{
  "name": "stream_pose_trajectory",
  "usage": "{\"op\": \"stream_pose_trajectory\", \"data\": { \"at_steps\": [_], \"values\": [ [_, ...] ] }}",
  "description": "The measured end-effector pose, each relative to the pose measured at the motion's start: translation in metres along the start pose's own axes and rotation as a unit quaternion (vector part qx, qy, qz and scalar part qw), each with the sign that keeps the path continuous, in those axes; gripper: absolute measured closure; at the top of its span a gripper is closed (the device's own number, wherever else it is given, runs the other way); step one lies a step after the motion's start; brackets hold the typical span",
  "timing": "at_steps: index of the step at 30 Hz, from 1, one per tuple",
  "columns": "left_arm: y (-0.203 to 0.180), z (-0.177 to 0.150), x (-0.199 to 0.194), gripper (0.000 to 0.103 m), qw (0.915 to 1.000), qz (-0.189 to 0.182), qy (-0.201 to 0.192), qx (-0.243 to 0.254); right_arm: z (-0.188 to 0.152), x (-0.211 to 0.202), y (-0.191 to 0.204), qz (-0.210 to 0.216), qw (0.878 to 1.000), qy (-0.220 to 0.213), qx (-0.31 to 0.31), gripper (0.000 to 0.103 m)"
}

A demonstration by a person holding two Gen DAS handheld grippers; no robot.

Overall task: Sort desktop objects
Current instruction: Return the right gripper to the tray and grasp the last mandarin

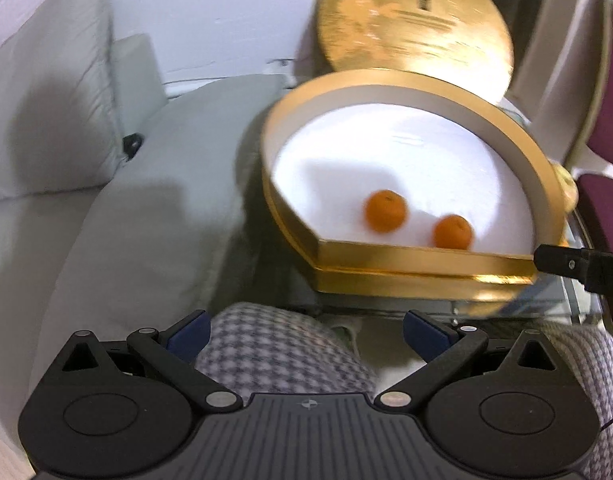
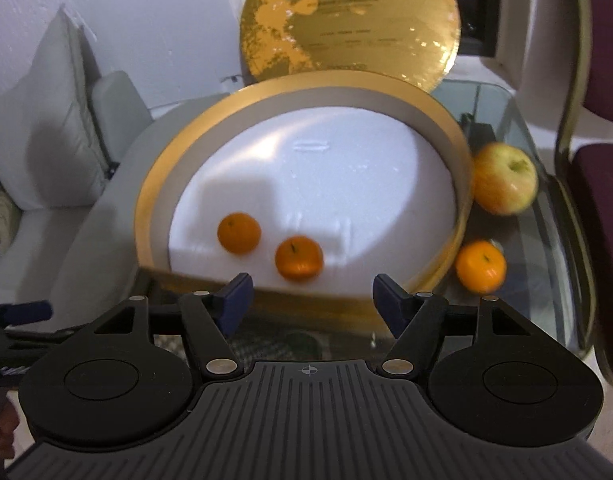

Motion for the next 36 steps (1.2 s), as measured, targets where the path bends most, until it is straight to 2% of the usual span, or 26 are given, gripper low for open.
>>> {"op": "stream_pose_trajectory", "data": {
  "at_steps": [8,14,26,36],
  "values": [
    [-0.043,-0.003,-0.009,0.001,0.9973,-0.019,-0.009,0.071,-0.027,-0.026,-0.034,-0.004,0.999,0.005,0.045,0.031],
    [-0.064,-0.003,-0.011,0.001,0.9947,-0.026,-0.01,0.099,-0.036,-0.034,-0.052,-0.005,0.998,0.002,0.068,0.031],
    [-0.08,0.004,-0.002,0.001,0.9921,-0.031,-0.008,0.121,-0.04,-0.035,-0.076,-0.01,0.995,-0.005,0.096,0.031],
    [-0.097,0.016,0.019,0.001,0.9903,-0.035,-0.003,0.134,-0.035,-0.019,-0.111,-0.029,0.991,-0.012,0.13,0.031]
  ]
}}
Point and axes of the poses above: each gripper's, at about its wrist camera, not at the fingertips, and x roughly the way its jaws point, y to its left, z to its top, the point moved 5 cm from there along x, roughly the way its jaws point, and after that the axes turned 13 degrees about -y, right-handed, at the moved point
